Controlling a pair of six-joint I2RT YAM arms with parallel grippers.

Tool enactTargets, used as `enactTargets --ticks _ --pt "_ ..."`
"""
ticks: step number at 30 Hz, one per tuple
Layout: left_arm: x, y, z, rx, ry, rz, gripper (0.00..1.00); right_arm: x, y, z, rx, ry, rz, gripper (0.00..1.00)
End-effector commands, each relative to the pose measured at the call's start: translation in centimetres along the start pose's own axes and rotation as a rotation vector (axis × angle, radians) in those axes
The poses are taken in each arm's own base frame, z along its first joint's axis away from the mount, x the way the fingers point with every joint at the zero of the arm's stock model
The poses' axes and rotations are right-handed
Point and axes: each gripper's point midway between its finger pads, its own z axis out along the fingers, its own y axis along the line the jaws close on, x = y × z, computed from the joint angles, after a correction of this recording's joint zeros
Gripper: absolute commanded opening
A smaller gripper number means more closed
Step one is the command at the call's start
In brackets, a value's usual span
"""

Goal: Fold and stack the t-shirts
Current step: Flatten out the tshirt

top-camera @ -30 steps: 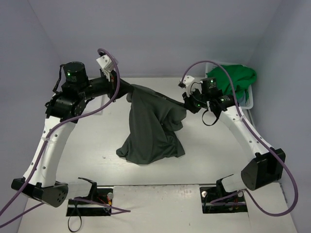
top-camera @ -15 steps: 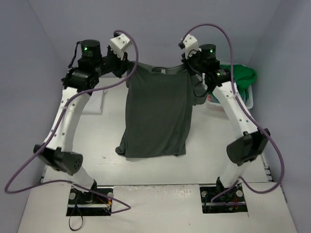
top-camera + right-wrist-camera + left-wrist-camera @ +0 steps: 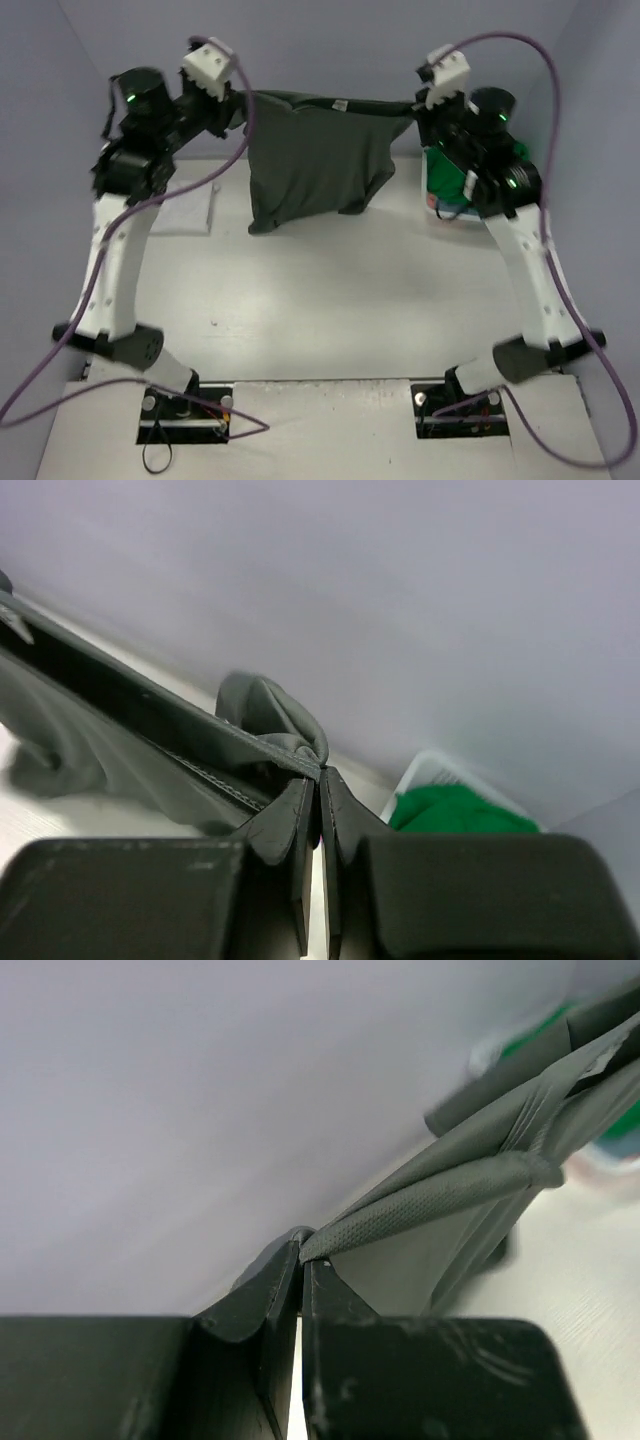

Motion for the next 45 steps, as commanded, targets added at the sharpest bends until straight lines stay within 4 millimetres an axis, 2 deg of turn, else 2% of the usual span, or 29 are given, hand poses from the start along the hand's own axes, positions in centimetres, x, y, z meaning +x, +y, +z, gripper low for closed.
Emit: enactTargets --ticks 1,2,3,4,5,6,7,8,11,13,14,18,19,22,23,26,29,31,33,35,36,38,39,40,41,42,43,44,45 --pt "-12.5 -0.5 -12.1 -0.078 -0.364 0.055 0.00 -9.0 -2.1 -10.5 0.074 -0.279 0.047 0.00" --pt "-12.9 -0.4 -13.6 -0.085 -0.385 0.040 0.00 -8.7 -1.8 -11.4 0.054 -0.278 0.056 0.00" --pt "-13.8 -1.6 -16.1 -0.053 -0.431 0.037 0.00 -9.4 -2.2 -14.2 0.059 -0.323 0.078 0.00" --pt "-14.0 -2.1 -17.2 -0.038 -0.449 0.005 0.00 -9.0 -2.9 -15.3 0.077 -0.326 0.077 0.00" --pt "-15.0 -2.8 -20.2 -0.049 -0.494 0.015 0.00 -8.7 -2.2 -17.1 0.055 -0.344 0.067 0.00" --pt "-15.4 -3.7 -21.3 -0.019 -0.523 0.035 0.00 -8.5 -2.2 -18.0 0.055 -0.354 0.064 0.00" --pt "-14.8 -4.4 -21.5 0.007 -0.515 -0.010 0.00 -8.2 -2.3 -18.6 0.061 -0.355 0.069 0.00" --pt "-15.2 -5.1 -23.4 0.007 -0.541 -0.004 0.00 -8.4 -2.1 -20.1 0.059 -0.377 0.067 0.00" --pt "-15.0 -6.6 -25.3 0.045 -0.553 -0.032 0.00 -7.4 -1.2 -21.0 0.028 -0.377 0.079 0.00" --pt "-14.5 -7.1 -25.5 0.062 -0.545 -0.051 0.00 -6.5 -0.3 -20.8 -0.013 -0.359 0.084 0.00" --pt "-14.0 -7.3 -25.5 0.064 -0.536 -0.059 0.00 -6.0 0.9 -20.5 -0.073 -0.345 0.092 0.00" --pt "-11.1 -7.6 -23.0 0.122 -0.468 -0.133 0.00 -2.1 2.8 -17.5 -0.170 -0.224 0.105 0.00" --pt "-9.3 -7.6 -21.4 0.143 -0.428 -0.176 0.00 -1.4 2.8 -16.9 -0.171 -0.203 0.095 0.00" --pt "-7.2 -8.0 -19.4 0.198 -0.394 -0.233 0.00 0.0 3.2 -15.7 -0.194 -0.148 0.083 0.00" --pt "-5.8 -8.0 -18.3 0.206 -0.363 -0.252 0.00 0.1 3.5 -15.5 -0.210 -0.141 0.078 0.00" --pt "-3.4 -7.9 -16.9 0.207 -0.304 -0.259 0.00 -0.1 4.0 -15.2 -0.225 -0.141 0.059 0.00" --pt "-1.8 -7.8 -16.2 0.198 -0.280 -0.252 0.00 -0.2 4.4 -14.7 -0.245 -0.144 0.052 0.00" --pt "-1.2 -7.9 -16.0 0.198 -0.273 -0.248 0.00 0.9 4.9 -12.7 -0.271 -0.103 0.065 0.00" --pt "0.2 -7.7 -15.4 0.184 -0.246 -0.249 0.00 2.2 6.5 -10.2 -0.326 -0.053 0.078 0.00" --pt "1.7 -7.4 -14.9 0.161 -0.214 -0.239 0.00 3.3 8.1 -8.4 -0.364 -0.015 0.073 0.00" --pt "2.2 -7.3 -14.9 0.154 -0.203 -0.236 0.00 4.2 10.6 -6.6 -0.416 0.017 0.058 0.00" --pt "3.1 -7.3 -14.8 0.142 -0.184 -0.223 0.00 5.4 13.2 -4.5 -0.439 0.073 0.017 0.00" --pt "3.9 -7.4 -14.8 0.140 -0.170 -0.223 0.00 7.4 17.2 -2.8 -0.518 0.139 -0.025 0.00" --pt "4.3 -7.5 -14.8 0.137 -0.164 -0.215 0.00 8.4 19.1 -2.0 -0.550 0.177 -0.053 0.00" --pt "4.7 -7.6 -14.8 0.135 -0.156 -0.217 0.00 8.3 20.2 -1.2 -0.564 0.186 -0.078 0.00" --pt "5.3 -7.8 -15.0 0.133 -0.147 -0.220 0.00 10.4 23.4 0.1 -0.619 0.239 -0.116 0.00" --pt "5.6 -7.8 -15.0 0.132 -0.143 -0.218 0.00 10.9 24.7 0.8 -0.634 0.251 -0.139 0.00" --pt "5.8 -8.0 -15.2 0.132 -0.144 -0.214 0.00 11.8 25.6 2.6 -0.616 0.280 -0.168 0.00" --pt "6.5 -8.1 -15.2 0.126 -0.130 -0.216 0.00 11.9 26.6 3.3 -0.619 0.281 -0.182 0.00"
